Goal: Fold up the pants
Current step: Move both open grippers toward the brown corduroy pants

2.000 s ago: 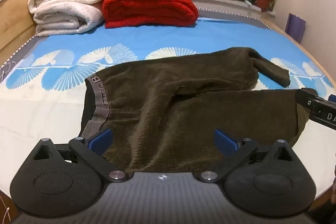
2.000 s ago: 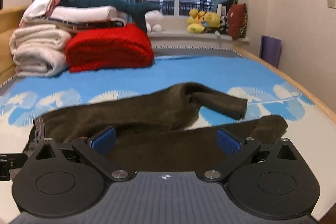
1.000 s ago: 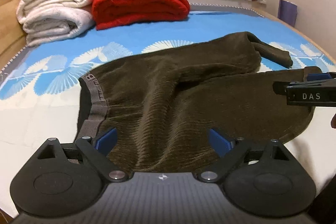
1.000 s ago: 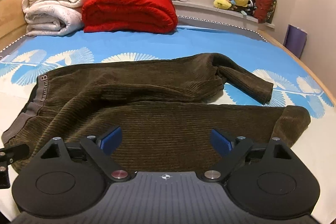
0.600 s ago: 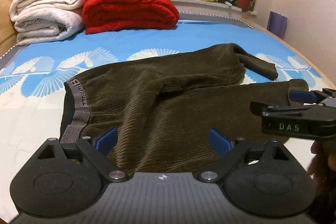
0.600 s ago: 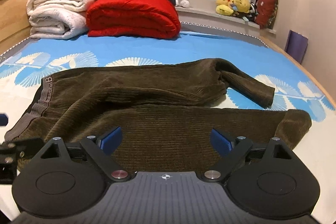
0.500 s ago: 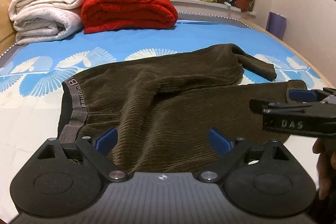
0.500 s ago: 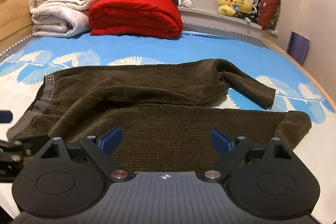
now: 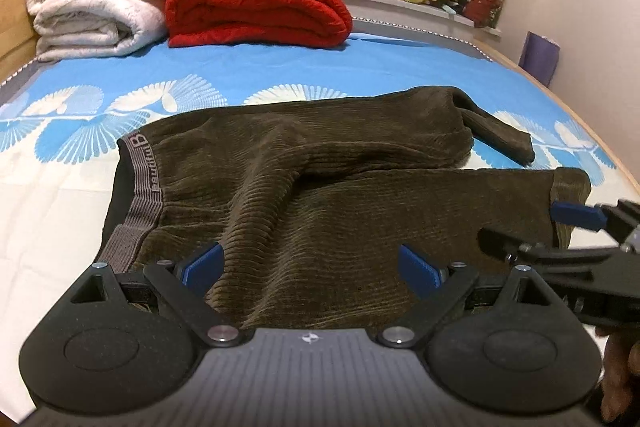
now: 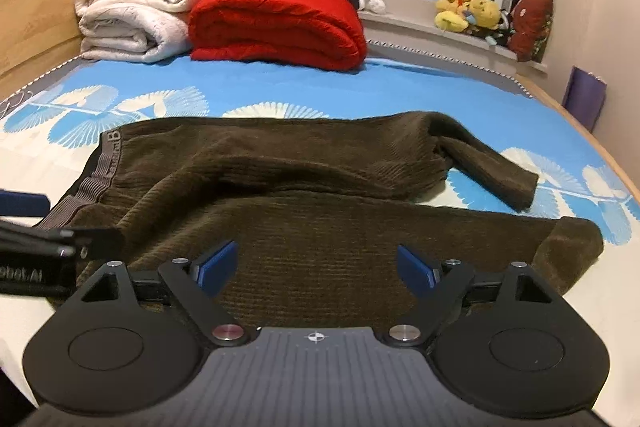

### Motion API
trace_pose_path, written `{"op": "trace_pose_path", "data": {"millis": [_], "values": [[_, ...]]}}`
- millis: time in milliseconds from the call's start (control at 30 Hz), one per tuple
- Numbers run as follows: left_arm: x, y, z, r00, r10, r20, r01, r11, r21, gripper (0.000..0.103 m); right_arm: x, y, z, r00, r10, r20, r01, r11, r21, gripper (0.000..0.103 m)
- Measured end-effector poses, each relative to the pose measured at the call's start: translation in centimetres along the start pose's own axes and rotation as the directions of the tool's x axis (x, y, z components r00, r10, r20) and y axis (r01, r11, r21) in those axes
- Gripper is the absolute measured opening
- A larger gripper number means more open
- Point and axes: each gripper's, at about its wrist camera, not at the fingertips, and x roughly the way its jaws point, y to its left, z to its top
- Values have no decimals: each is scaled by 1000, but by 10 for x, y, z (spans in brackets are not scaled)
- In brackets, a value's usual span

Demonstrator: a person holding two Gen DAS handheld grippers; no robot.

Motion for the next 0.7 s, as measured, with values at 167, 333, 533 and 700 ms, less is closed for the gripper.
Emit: {"op": "trace_pose_path", "data": {"millis": [167, 333, 533, 700], "values": [[4, -1, 0, 1000, -2, -12, 2, 1000, -5, 96, 1, 7, -3, 1000, 22, -8, -22, 999, -32, 83], [6, -4, -2, 1000, -1, -16, 1, 1000, -2, 96, 2, 4, -2, 1000, 19, -10, -19, 1000, -17, 83], [7, -6, -1, 1000, -1, -18, 1, 1000, 1, 96, 1, 3, -3, 1000, 11, 0, -11, 1000, -21, 81], [7, -8, -2, 1000, 0, -17, 0, 1000, 3, 96, 0, 5, -3, 1000, 5, 1, -5, 1000, -26, 80]]}}
